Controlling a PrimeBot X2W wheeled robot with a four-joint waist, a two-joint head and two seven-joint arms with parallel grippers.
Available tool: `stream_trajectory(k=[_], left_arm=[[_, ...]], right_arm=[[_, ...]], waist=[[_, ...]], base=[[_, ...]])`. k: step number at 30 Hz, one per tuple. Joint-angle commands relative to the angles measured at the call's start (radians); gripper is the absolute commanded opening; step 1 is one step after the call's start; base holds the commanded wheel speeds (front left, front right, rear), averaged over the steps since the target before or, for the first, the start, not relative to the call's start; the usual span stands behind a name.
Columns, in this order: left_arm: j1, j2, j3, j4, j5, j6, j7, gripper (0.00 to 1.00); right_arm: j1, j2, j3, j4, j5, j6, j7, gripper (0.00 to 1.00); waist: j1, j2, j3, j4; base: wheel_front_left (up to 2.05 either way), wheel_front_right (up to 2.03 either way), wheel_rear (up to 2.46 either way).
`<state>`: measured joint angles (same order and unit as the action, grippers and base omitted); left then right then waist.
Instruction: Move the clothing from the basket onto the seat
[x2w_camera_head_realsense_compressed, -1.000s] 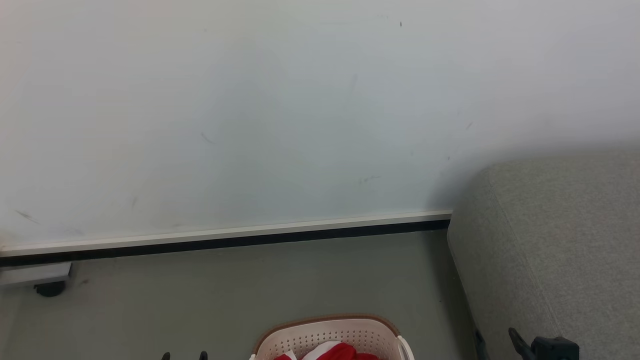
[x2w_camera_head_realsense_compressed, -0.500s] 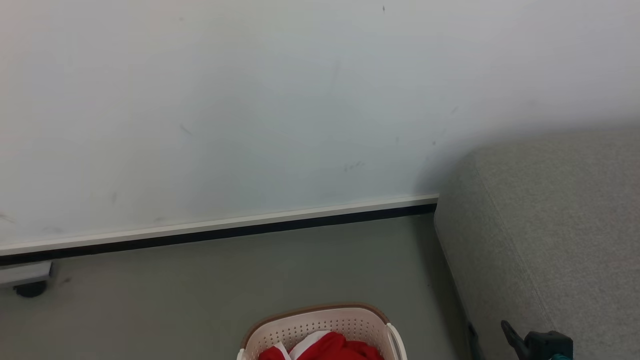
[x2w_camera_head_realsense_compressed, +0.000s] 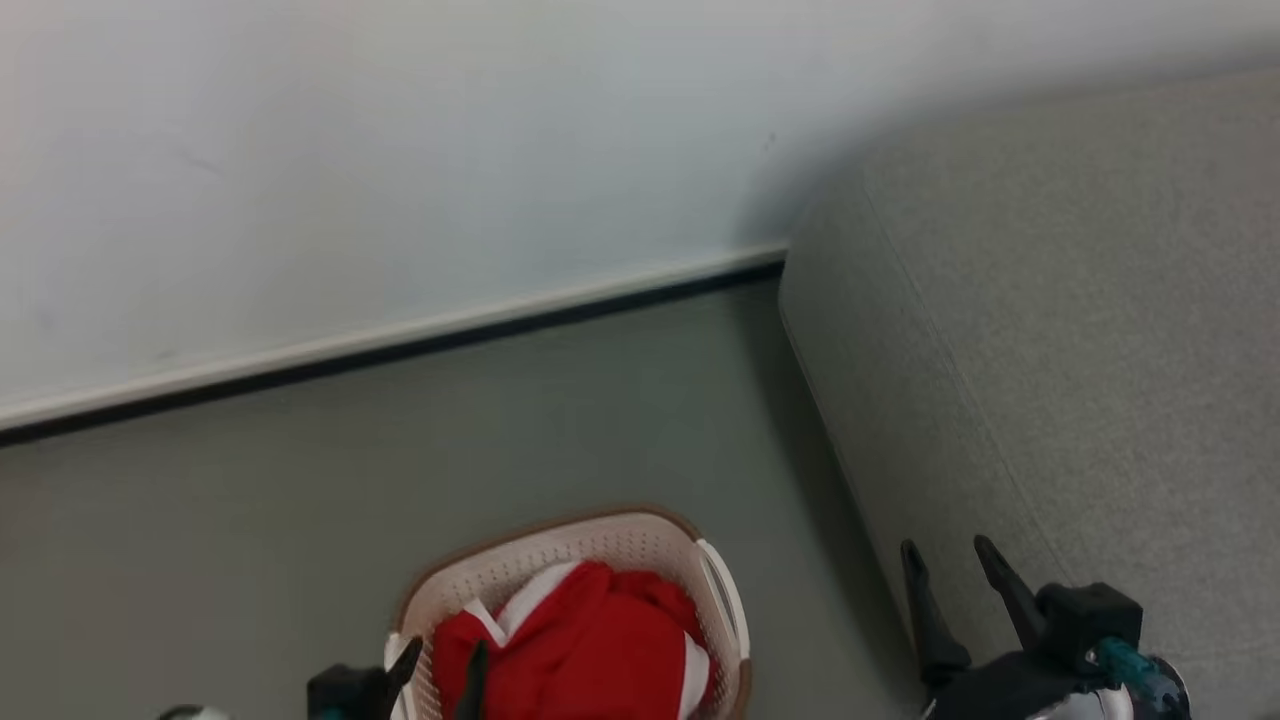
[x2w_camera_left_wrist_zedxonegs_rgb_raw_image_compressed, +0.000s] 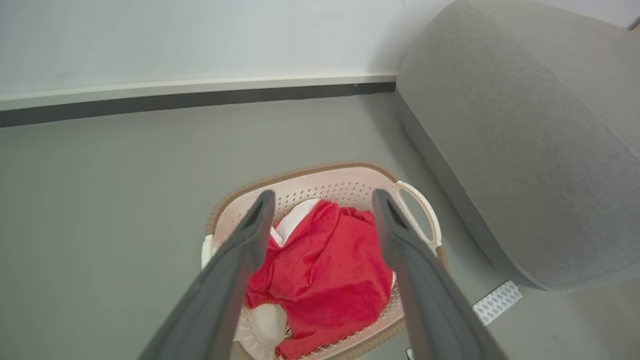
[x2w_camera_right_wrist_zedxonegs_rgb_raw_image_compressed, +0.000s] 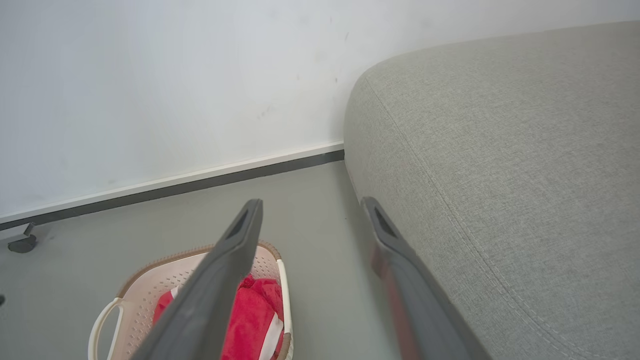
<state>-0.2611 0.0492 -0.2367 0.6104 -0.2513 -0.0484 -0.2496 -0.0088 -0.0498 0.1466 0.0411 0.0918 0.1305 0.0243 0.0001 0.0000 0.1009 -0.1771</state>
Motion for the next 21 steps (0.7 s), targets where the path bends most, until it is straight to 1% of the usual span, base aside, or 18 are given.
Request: stream_trajectory(k=[1,2,3,4,8,12,14,16,17,21], left_arm=[[-0.043,0.003,-0.005,0.03,0.007,0.006,0.009,1.0],[-0.071,0.003,-0.012,0.056,0.012,0.008,0.017,1.0],[-0.126,0.004,-0.024,0.107,0.022,0.007,0.03,1.0],[-0.153,0.004,-0.032,0.129,0.025,0.004,0.037,1.0],[-0.259,0.005,-0.065,0.213,0.024,-0.004,0.061,1.0],[-0.344,0.005,-0.125,0.288,0.003,-0.027,0.111,1.0],[-0.388,0.006,-0.15,0.321,0.011,-0.019,0.133,1.0],[-0.423,0.006,-0.153,0.362,0.017,0.002,0.146,1.0],[-0.423,0.006,-0.153,0.362,0.017,0.002,0.146,1.0],[-0.491,0.008,-0.162,0.423,0.025,0.025,0.157,1.0]], right_arm=[[-0.029,0.003,0.012,-0.004,0.009,0.0,-0.017,1.0],[-0.043,0.003,0.019,-0.003,0.015,0.0,-0.032,1.0],[-0.067,0.002,0.027,0.004,0.028,0.0,-0.063,1.0],[-0.075,0.002,0.027,0.005,0.037,0.0,-0.079,1.0],[-0.106,0.003,0.039,0.017,0.055,0.0,-0.129,1.0],[-0.126,0.003,0.05,0.024,0.068,0.0,-0.162,1.0],[-0.13,0.003,0.055,0.021,0.077,0.0,-0.176,1.0],[-0.131,0.003,0.063,0.024,0.08,0.0,-0.186,1.0],[-0.131,0.003,0.063,0.024,0.08,0.0,-0.186,1.0],[-0.125,0.003,0.076,0.019,0.09,0.0,-0.199,1.0]], waist=[[-0.0001,0.0,0.197,-0.13],[-0.0001,0.0,0.228,-0.143],[-0.0001,0.0,0.283,-0.162],[-0.0001,0.0,0.312,-0.167],[-0.0001,0.0,0.409,-0.181],[-0.0001,0.0,0.48,-0.194],[-0.0001,0.0,0.508,-0.202],[-0.0001,0.0,0.531,-0.212],[-0.0001,0.0,0.531,-0.212],[-0.0001,0.0,0.575,-0.231]], base=[[0.0,0.0,0.0],[0.0,0.0,0.0],[0.0,0.0,0.0],[0.0,0.0,0.0],[0.0,0.0,0.0],[0.0,0.0,0.0],[0.0,0.0,0.0],[0.0,0.0,0.0],[0.0,0.0,0.0],[0.0,0.0,0.0]])
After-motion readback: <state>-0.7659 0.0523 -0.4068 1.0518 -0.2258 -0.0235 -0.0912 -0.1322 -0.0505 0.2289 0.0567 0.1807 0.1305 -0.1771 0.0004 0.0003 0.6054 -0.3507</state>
